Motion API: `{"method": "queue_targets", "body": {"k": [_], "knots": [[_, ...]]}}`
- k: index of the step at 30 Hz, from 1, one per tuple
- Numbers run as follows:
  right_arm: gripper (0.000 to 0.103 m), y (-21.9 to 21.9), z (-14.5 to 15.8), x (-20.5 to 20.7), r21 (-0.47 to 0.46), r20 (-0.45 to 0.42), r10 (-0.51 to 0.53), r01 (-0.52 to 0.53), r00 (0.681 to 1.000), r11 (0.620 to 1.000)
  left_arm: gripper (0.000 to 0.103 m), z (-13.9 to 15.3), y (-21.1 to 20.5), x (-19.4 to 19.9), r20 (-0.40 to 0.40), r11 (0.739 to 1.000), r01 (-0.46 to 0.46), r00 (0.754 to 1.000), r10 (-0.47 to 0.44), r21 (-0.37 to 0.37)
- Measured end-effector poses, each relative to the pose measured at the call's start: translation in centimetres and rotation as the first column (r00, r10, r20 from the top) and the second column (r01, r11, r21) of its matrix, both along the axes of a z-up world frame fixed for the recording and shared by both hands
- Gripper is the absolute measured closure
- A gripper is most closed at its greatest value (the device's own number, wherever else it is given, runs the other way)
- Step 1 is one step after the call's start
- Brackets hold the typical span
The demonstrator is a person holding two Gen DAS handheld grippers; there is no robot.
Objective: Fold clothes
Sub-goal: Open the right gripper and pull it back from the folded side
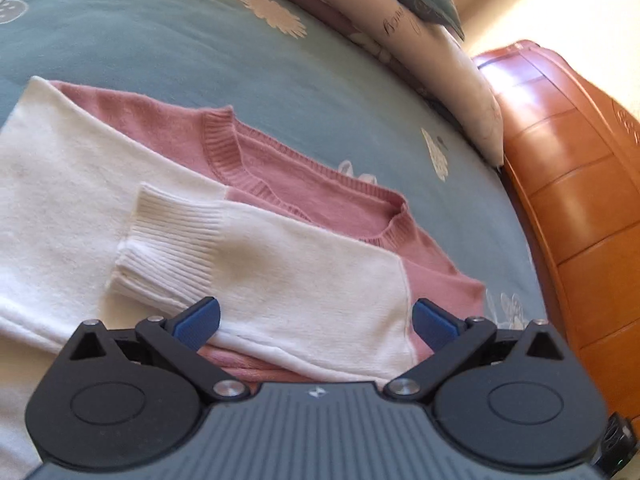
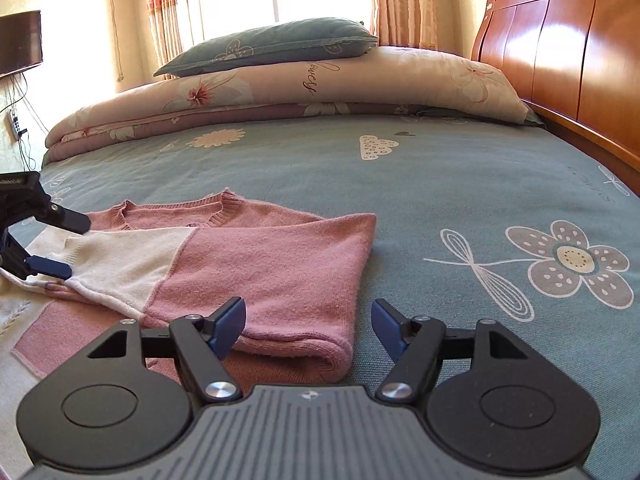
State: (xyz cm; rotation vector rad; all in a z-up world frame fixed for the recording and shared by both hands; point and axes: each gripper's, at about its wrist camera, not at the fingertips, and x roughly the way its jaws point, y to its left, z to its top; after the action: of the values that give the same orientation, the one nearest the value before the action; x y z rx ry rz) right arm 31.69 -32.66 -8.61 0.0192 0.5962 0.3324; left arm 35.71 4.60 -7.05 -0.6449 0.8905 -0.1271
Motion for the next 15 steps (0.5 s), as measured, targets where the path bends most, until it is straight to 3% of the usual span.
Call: {"method": "queue_targets", "body": {"k": [5, 8, 11, 15], "knots": [[0.026, -0.2, -0.1, 0.1, 0.002, -0.002, -0.006, 0.006, 1.0, 1.0, 0.001, 1.8, 0.6, 1.6, 0.067, 0.999, -0.031, 0.997, 0.032, -0.019], [0.026, 0.0, -0.2, 0.1, -0.001, -0.005, -0.004, 0.004, 1.0, 1.0, 0.001, 0.6, 0.4, 3.5, 0.038, 0.998, -0.03, 0.999, 0.033, -0.059], [0.026, 0.1, -0.4, 0.2, -0.009, -0.009, -0.008, 0.008, 1.0, 1.0, 0.002, -1.0, 0.1, 4.6, -0.012, 0.998, -0.056, 0.998, 0.056, 0.017], [0.023, -0.3, -0.4, 0.3, -0.009, -0.01, -0.024, 0.024, 1.0, 1.0, 0.002, 0.3, 0.1, 4.2, 0.018, 0.989, -0.109, 0.994, 0.107, 0.1]]}}
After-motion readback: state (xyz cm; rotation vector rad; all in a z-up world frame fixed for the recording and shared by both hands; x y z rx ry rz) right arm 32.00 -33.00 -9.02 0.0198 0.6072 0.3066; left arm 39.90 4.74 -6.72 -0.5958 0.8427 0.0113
